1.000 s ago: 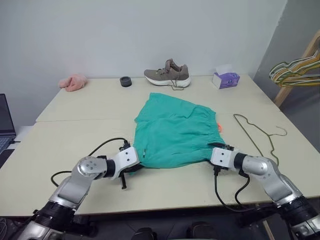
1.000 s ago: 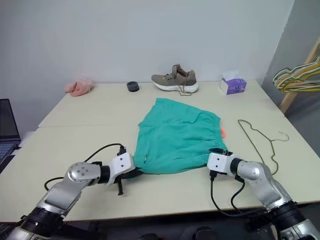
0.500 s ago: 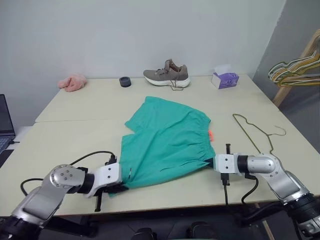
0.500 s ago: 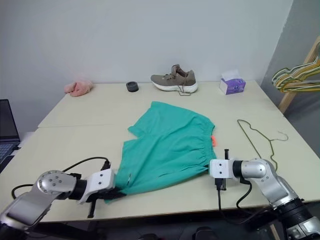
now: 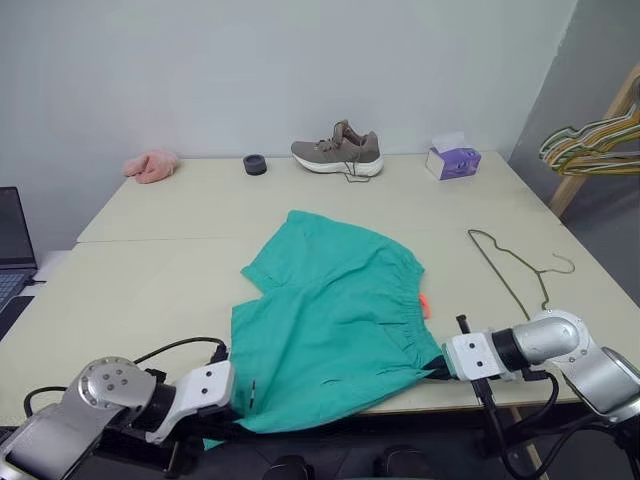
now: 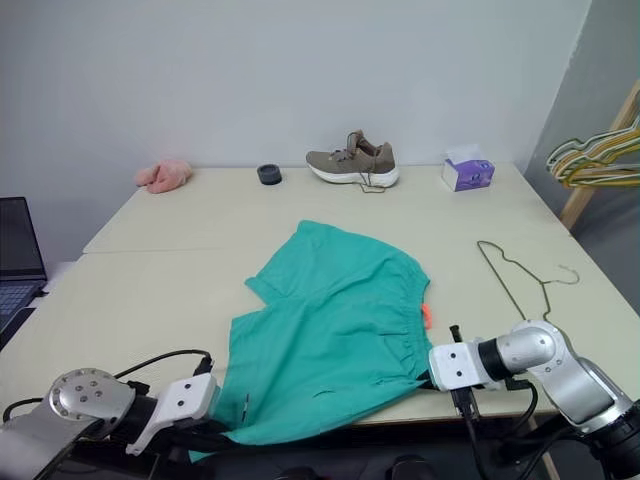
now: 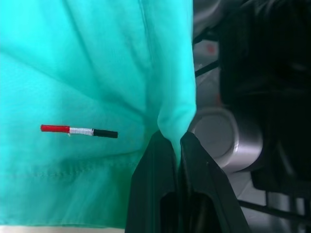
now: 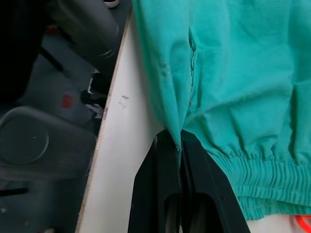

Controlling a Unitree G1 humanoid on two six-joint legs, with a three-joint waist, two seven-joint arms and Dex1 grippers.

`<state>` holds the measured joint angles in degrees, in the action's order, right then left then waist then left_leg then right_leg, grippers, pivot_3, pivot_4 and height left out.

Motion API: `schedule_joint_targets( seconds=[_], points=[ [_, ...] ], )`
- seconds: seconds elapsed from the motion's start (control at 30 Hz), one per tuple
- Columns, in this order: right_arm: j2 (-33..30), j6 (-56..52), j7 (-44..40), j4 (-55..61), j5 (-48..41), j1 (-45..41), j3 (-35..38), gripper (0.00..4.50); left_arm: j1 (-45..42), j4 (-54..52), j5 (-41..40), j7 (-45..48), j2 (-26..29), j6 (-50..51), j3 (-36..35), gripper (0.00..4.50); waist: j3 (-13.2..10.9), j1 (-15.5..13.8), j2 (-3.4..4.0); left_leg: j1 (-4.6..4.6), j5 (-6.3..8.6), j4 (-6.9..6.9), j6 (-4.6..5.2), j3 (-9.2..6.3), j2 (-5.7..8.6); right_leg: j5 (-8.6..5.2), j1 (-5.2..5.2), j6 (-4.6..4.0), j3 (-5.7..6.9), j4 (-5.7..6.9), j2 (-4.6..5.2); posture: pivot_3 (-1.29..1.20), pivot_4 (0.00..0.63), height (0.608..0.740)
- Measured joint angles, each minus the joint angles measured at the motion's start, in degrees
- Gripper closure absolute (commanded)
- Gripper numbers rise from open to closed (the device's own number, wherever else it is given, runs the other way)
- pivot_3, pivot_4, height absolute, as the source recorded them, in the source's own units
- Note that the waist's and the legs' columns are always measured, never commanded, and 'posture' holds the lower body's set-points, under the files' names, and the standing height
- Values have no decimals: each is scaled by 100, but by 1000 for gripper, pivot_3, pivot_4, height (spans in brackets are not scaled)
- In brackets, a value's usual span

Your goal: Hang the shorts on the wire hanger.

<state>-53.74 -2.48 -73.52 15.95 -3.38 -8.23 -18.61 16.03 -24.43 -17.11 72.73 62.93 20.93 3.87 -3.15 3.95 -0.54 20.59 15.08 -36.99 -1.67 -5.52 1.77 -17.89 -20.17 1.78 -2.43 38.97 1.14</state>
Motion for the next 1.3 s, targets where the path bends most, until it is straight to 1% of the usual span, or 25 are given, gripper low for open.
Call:
schedule_joint_targets(
  seconds=[0.03, 0.07, 0.1, 0.17, 0.33, 0.37, 0.4, 0.43, 0.47, 0.53, 0.6, 0.63, 0.67, 0.73, 0.8, 0.83, 0.9, 0.97, 1.03, 1.13, 1.2, 1.3],
  points=[
    [-35, -28, -57, 22, 0, 0, -27, 3831, 37, -57, -65, 5, 0, 97, -5, 4036, 0, -9, 0, 0, 0, 1, 0, 0, 0, -2, 0, -3, 0, 0, 0, -96, 0, 740],
    [-63, -46, -104, 31, 0, 0, -42, 3511, 68, -92, -98, 15, 0, 157, -15, 3830, 0, -19, 0, 0, 0, 1, -1, 0, 0, -2, -1, -4, 1, -1, 0, -96, 0, 740],
    [-114, -58, -154, 48, 0, 0, -58, 3035, 108, -118, -132, 25, 1, 245, -48, 3455, -1, -31, 1, 1, 1, 2, -1, 0, -1, -3, -1, -6, 3, 0, 0, -97, 0, 740],
    [-201, -125, -253, 120, -29, 3, -58, 2472, 118, -126, -184, 28, 1, 288, -83, 2948, -3, -53, 3, 1, 1, 2, -1, -1, -1, -4, -2, -7, 4, 0, 0, -97, 0, 740],
    [-605, -729, -612, 550, -566, 134, 109, 678, 65, -124, -206, 40, 26, 364, -124, 1367, -10, -71, 4, 1, 1, 1, -1, -1, -2, -5, -1, -8, 6, 0, 0, -97, 0, 740],
    [-647, -1008, -617, 612, -778, 200, 257, 670, -18, -99, -230, 9, -20, 378, -137, 1042, -10, -74, 4, 1, 1, 0, -1, -2, -2, -5, 0, -8, 7, -1, 0, -95, 0, 740],
    [-621, -1364, -543, 640, -1065, 278, 486, 670, -160, -62, -320, -99, -218, 398, -207, 722, -12, -93, 6, 1, 1, -1, -1, -4, -2, -3, 3, -6, 7, -1, 1, -103, 0, 740],
    [-539, -1726, -396, 625, -1343, 306, 738, 670, -384, -47, -445, -267, -537, 412, -287, 440, -14, -114, 6, 1, 1, -6, -1, -3, -1, -2, 4, -5, 6, 1, 1, -103, 0, 740],
    [-342, -2179, -147, 597, -1716, 327, 1132, 670, -692, -54, -691, -518, -991, 483, -411, 440, -15, -140, -1, 2, 0, -8, -1, -4, -2, 3, 6, 1, 7, 0, 1, -111, 0, 740],
    [-140, -2643, 226, 555, -2101, 342, 1625, 670, -1036, -117, -965, -874, -1400, 591, -503, 440, -7, -151, -20, 1, 0, -8, -1, -5, -3, 6, 9, 3, 7, -1, -2, -126, 0, 740],
    [288, -3098, 902, 320, -2394, 369, 2299, 670, -1480, -124, -1093, -1409, -1904, 739, -618, 440, 0, -149, -31, 3, 0, -9, -1, -2, -3, 8, 18, 5, 4, -1, -2, -136, 0, 740],
    [484, -3197, 1197, 209, -2443, 369, 2513, 670, -1662, -115, -1092, -1609, -2087, 741, -627, 440, 4, -148, -36, 8, 0, -11, -1, -1, -2, 9, 23, 5, 2, -1, -3, -145, 0, 740],
    [746, -3312, 1667, 40, -2433, 351, 2751, 670, -1911, -82, -1082, -1860, -2307, 743, -629, 440, 7, -146, -39, 12, -1, -12, -2, 0, -1, 11, 23, 7, -1, -1, -3, -155, 0, 740],
    [1060, -3495, 2589, -400, -2191, 266, 3029, 670, -2407, -22, -1102, -2205, -2576, 808, -627, 440, 9, -130, -40, 19, -1, -16, -2, 5, 3, 16, 18, 6, -7, -1, -4, -165, 0, 740],
    [1164, -3636, 3470, -822, -1737, 230, 3150, 670, -2868, -3, -1386, -2304, -2621, 1149, -643, 440, 12, -96, -34, 22, -1, -14, -2, 14, 7, 18, 15, 4, -17, -1, -2, -168, 0, 740],
    [1194, -3678, 3756, -968, -1571, 208, 3184, 670, -3023, -8, -1563, -2305, -2620, 1286, -667, 440, 13, -66, -32, 24, -1, -10, -2, 22, 7, 18, 9, 4, -24, -1, -2, -173, 0, 740],
    [1225, -3686, 4233, -1327, -1274, 71, 3169, 670, -3286, -18, -1964, -2160, -2565, 1616, -699, 440, 17, 11, -23, 24, -1, -6, -2, 36, 7, 18, 5, 4, -29, 1, -3, -173, 0, 740],
    [1217, -3623, 4552, -1799, -992, -199, 3133, 670, -3520, -47, -2218, -1864, -2319, 1788, -689, 440, 17, 142, -21, 22, -1, -1, -2, 51, 5, 18, 0, 3, -29, 1, -6, -173, 0, 740],
    [1209, -3550, 4733, -2262, -805, -429, 3103, 670, -3719, -53, -2332, -1534, -2006, 1858, -686, 440, 21, 262, -16, 19, -1, 1, -1, 59, 3, 17, 1, 4, -31, 0, -9, -175, 0, 740],
    [1202, -3559, 4720, -2881, -676, -671, 2988, 670, -3737, -48, -2335, -1167, -1700, 1868, -642, 440, 24, 400, -8, 17, 0, -1, 0, 64, 2, 16, 2, 7, -36, 0, -11, -174, 0, 740],
    [1149, -3559, 4593, -3271, -607, -794, 2804, 670, -3737, -49, -2312, -1018, -1572, 1859, -603, 440, 24, 445, -8, 15, -1, -2, 1, 67, 1, 15, 3, 9, -39, 0, -11, -172, 0, 740],
    [1078, -3526, 4380, -3665, -501, -1079, 2624, 670, -3742, -41, -2245, -947, -1540, 1821, -574, 440, 25, 485, -7, 6, -1, -6, 2, 71, 0, 17, 12, 16, -44, -1, -13, -171, 0, 740]
  ],
)
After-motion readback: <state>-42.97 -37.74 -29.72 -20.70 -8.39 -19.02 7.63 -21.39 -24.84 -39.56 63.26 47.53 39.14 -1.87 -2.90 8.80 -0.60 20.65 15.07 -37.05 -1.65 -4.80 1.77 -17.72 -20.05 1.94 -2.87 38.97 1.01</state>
